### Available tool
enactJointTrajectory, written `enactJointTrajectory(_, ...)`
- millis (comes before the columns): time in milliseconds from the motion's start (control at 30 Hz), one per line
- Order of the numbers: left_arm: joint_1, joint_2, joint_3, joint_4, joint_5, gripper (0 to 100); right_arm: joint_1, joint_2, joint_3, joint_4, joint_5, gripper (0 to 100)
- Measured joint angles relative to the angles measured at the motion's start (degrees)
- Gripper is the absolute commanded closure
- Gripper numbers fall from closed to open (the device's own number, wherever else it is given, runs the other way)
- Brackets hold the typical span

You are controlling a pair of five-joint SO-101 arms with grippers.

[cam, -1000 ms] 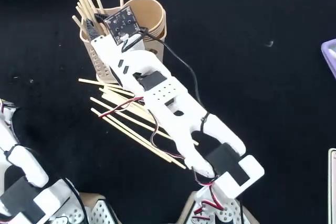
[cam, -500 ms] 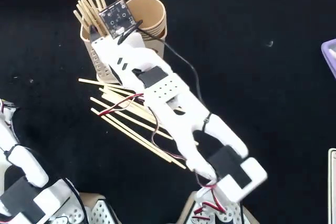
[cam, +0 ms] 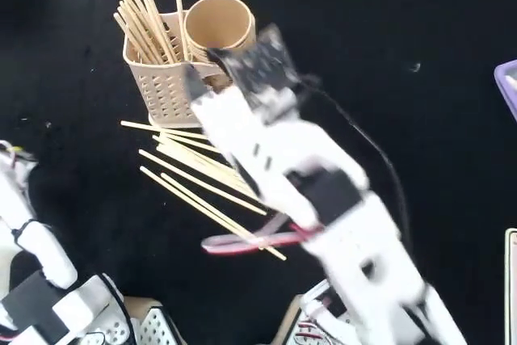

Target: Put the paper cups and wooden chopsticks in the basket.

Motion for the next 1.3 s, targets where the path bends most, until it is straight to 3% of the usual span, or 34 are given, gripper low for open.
enactJointTrajectory(100,4.04,0.0,-2.37,4.4,-7.3,76,3.34,-9.14,7.3,7.65,-0.09,88.2)
enactJointTrajectory(300,13.01,0.0,-12.75,21.54,-18.46,75,11.25,-25.41,24.35,10.02,-0.44,88.2)
enactJointTrajectory(500,23.56,0.0,-15.56,34.55,-18.37,75,14.07,-39.3,38.15,9.93,-0.44,88.2)
enactJointTrajectory(600,30.07,0.0,-14.68,38.24,-13.45,75,13.98,-45.01,42.46,9.93,-0.44,88.2)
enactJointTrajectory(733,39.82,0.0,-9.85,36.48,-3.52,75,14.33,-50.73,46.24,9.85,-0.44,88.2)
enactJointTrajectory(967,54.33,0.0,-0.18,24.09,9.93,75,14.68,-54.68,47.82,9.85,-0.44,88.2)
enactJointTrajectory(1167,56.35,0.0,8.79,10.73,19.43,75,14.68,-54.68,47.82,9.85,-0.44,88.2)
enactJointTrajectory(1300,56.62,0.0,11.43,7.21,21.27,75,14.68,-54.68,47.82,9.85,-0.44,88.2)
